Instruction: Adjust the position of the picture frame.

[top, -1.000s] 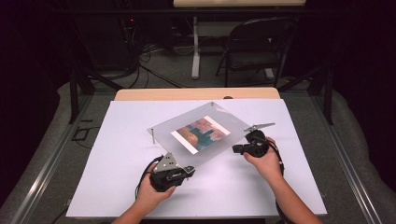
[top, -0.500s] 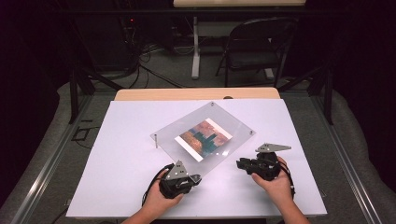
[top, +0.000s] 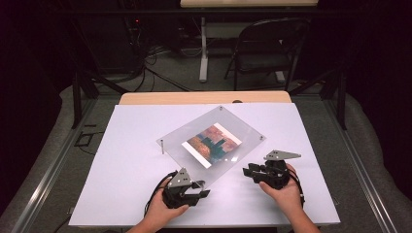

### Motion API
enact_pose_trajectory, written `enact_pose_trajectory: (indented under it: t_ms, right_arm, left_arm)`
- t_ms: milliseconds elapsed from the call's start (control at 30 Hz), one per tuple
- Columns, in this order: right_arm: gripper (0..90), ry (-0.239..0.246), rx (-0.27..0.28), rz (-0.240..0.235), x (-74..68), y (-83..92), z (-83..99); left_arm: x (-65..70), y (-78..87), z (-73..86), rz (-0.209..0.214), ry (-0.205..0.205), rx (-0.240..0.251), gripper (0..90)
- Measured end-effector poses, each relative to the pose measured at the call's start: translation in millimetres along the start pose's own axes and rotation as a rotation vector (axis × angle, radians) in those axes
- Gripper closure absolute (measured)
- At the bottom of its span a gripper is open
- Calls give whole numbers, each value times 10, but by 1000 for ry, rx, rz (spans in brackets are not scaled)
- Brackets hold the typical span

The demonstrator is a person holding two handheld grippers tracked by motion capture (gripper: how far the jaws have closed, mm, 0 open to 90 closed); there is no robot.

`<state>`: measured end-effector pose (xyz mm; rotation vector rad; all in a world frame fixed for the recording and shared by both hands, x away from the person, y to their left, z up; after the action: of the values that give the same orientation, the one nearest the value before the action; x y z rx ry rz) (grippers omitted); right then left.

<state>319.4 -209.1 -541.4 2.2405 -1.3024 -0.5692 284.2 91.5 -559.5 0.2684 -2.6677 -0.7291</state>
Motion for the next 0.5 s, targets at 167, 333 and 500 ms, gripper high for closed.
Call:
enact_pose_trajectory:
  t_ms: [167,333,500]
  right_arm:
    - [627,3,0,-4,-17,3,-2]
    - [617,19,8,0,-35,12,-11]
    - [597,14,19,4,-49,19,-16]
  left_arm:
    - [4,210,58,-12,27,28,519]
    - [-60,474,145,-63,57,65,504]
    - [-186,725,186,-129,89,121,490]
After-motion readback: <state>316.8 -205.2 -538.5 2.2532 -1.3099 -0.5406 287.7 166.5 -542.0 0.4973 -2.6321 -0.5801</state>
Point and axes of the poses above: each handheld gripper's, and its own axes: y roughly backward along the jaws, z roughly out of its underside, x roughly to its right, the point moved 2 cm from there along -y, roughly forward along the jaws, and after that the axes turned 14 degrees about z, right-handed, at the moved point
